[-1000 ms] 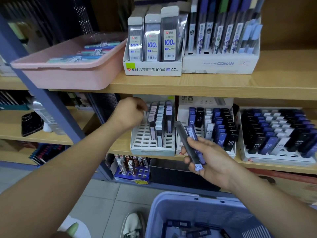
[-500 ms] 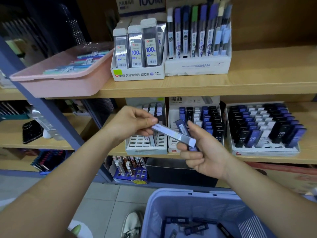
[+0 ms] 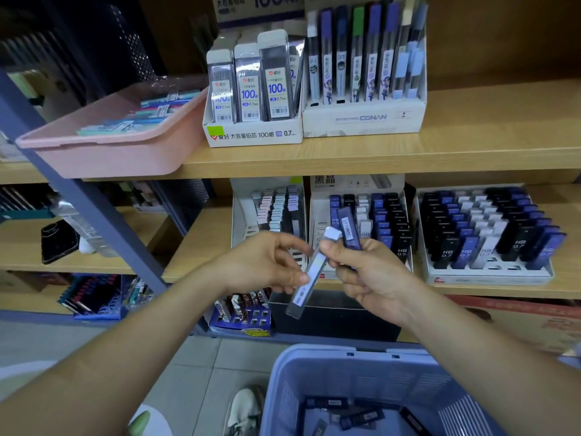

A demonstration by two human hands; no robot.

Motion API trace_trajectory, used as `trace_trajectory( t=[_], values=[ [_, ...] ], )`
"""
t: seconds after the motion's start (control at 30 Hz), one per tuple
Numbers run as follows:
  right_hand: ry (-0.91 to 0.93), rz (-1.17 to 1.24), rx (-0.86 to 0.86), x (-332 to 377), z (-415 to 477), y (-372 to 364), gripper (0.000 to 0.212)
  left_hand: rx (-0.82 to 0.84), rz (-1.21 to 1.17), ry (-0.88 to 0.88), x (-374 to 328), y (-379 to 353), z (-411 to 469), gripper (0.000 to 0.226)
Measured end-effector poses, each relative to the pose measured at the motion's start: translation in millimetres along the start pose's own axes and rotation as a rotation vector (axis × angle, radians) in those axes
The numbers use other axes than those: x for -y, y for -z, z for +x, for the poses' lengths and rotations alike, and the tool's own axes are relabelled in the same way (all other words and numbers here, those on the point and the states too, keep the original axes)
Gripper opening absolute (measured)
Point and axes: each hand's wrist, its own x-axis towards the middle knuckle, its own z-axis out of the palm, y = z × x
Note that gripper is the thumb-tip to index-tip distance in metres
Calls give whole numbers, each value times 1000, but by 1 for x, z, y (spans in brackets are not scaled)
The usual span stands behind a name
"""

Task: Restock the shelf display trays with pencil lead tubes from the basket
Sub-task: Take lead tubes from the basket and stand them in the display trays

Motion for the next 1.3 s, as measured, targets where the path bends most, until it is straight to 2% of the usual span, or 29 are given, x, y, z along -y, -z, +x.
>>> trace_trajectory(
  t=[0.07, 0.13, 0.23, 0.3, 0.4, 0.47, 0.57, 0.73, 0.9, 1.3],
  values=[
    [-12, -31, 5, -2, -1, -3, 18, -34, -110, -61, -3, -7, 2, 65],
    [-29, -58, 15, -4, -2, -5, 17, -75, -167, -127, -4, -10, 4, 75],
    [-73, -35, 15, -4, -2, -6, 25, -160, -114, -188, -9, -9, 5, 60],
    [-144, 8, -26, -4, -1, -3, 31, -294, -67, -180, -11, -4, 6, 48],
    [-216, 58, -123, -4, 0, 6, 28, -517, -22, -193, -2, 13, 14, 32],
    [-211, 73, -168, -3, 0, 11, 27, -632, 89, -242, 6, 22, 23, 21],
    [-200, 86, -194, 1, -5, 15, 27, -732, 313, -278, 9, 24, 35, 21],
    [-192, 103, -199, 5, -9, 21, 28, -689, 503, -271, 11, 19, 53, 34],
    [-198, 104, -184, 5, -12, 24, 29, -630, 588, -230, 14, 19, 62, 31],
    [-209, 82, -191, 1, -13, 26, 31, -488, 638, -168, 17, 33, 63, 30]
  ],
)
